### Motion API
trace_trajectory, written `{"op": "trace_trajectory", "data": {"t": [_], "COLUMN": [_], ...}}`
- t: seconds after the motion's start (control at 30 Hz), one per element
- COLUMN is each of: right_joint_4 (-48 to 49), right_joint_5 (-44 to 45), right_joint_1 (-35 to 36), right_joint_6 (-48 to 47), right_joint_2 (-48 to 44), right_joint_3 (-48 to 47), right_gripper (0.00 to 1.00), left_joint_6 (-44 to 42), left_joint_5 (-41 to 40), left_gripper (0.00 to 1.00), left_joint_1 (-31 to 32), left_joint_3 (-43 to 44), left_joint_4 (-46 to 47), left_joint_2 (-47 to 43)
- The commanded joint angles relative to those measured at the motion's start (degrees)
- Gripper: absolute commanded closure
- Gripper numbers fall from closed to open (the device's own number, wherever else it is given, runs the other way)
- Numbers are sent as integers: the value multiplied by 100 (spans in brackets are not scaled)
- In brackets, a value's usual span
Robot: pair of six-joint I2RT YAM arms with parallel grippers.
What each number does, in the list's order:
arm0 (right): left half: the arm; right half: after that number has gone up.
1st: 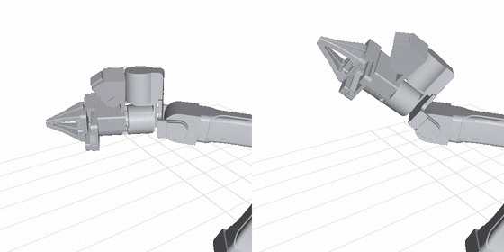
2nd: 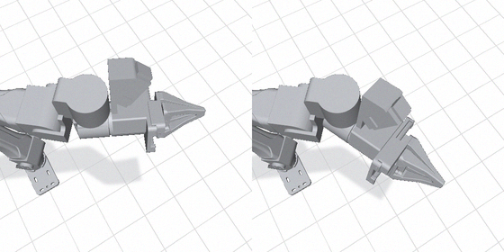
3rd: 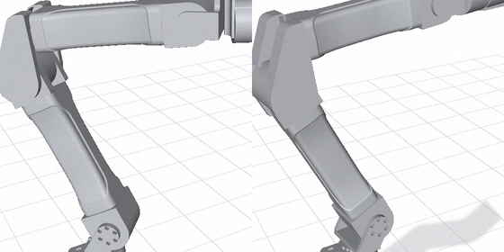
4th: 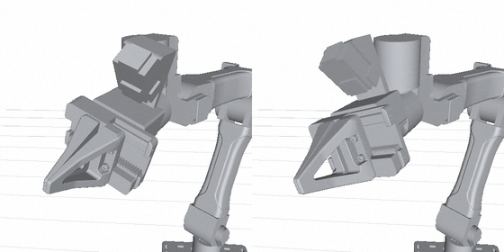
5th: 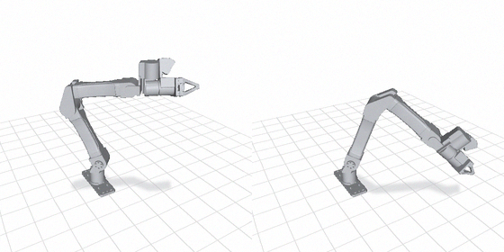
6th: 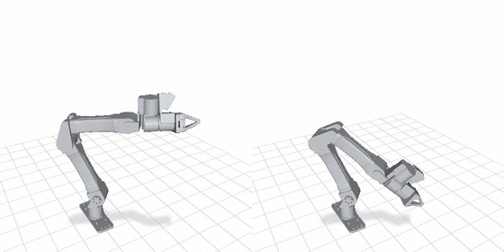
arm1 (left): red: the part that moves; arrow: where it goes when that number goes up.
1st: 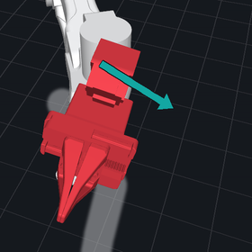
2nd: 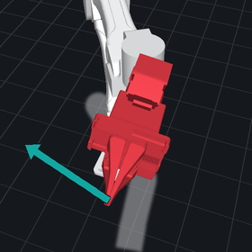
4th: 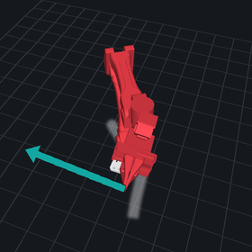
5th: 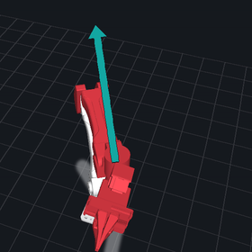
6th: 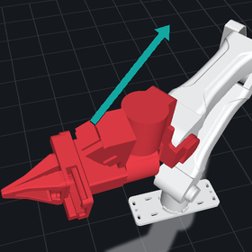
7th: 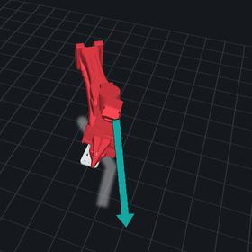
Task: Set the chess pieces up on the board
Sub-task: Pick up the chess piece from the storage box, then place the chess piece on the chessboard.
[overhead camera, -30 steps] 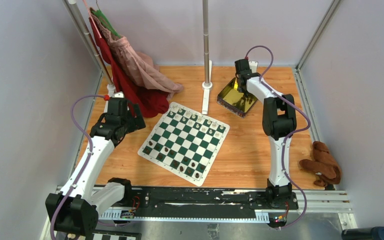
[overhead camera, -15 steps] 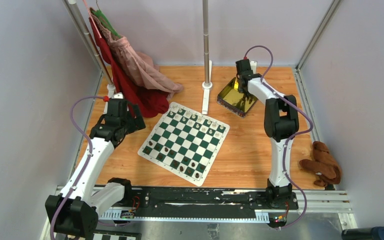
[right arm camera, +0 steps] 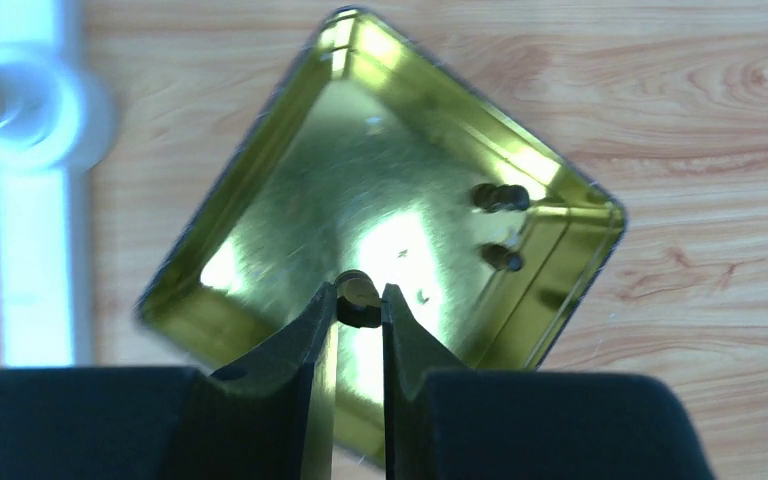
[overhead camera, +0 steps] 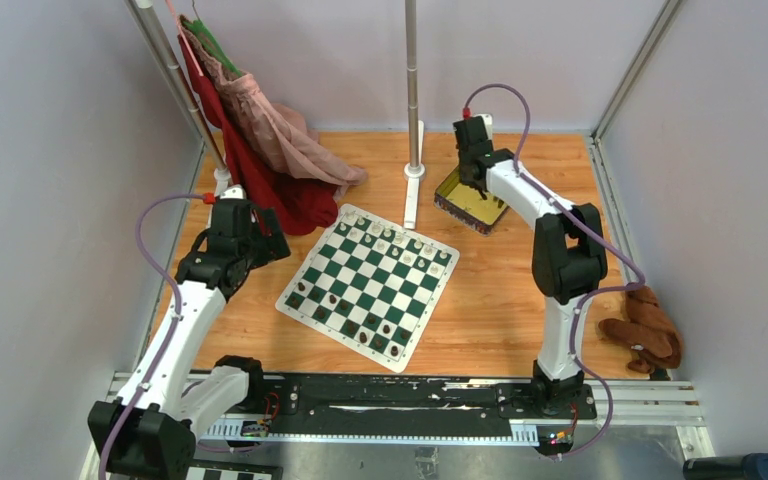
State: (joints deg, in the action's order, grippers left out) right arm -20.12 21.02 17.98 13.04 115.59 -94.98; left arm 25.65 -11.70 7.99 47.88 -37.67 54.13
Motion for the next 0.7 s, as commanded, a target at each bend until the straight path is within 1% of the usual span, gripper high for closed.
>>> {"op": "trace_trajectory", "data": {"t": [0.0, 0.2, 0.33, 0.47, 0.67], "right_joint_4": [30, -68, -241, -360, -424], "right_joint_5": [46, 50, -18, -51, -49], "right_joint_1": [616, 1473, 2180, 2940, 4151], "right_joint_6": [-314, -435, -460, -423, -276], "right_joint_2": [-610, -1256, -1612, -1884, -2038], "right_joint_3": [281, 628, 784, 926, 1082], "right_gripper": [97, 98, 98, 98, 98], "left_joint_6": [41, 28, 80, 186, 304], "left_joint_5": [22, -88, -95, -65, -95], "left_gripper": [0, 0, 0, 0, 0], "left_joint_1": [-52, -52, -52, -52, -52], "left_joint_3": [-30, 52, 96, 108, 178], "left_joint_4": [18, -59, -60, -61, -84], "left_joint_2": [-147, -231, -272, -302, -322]}}
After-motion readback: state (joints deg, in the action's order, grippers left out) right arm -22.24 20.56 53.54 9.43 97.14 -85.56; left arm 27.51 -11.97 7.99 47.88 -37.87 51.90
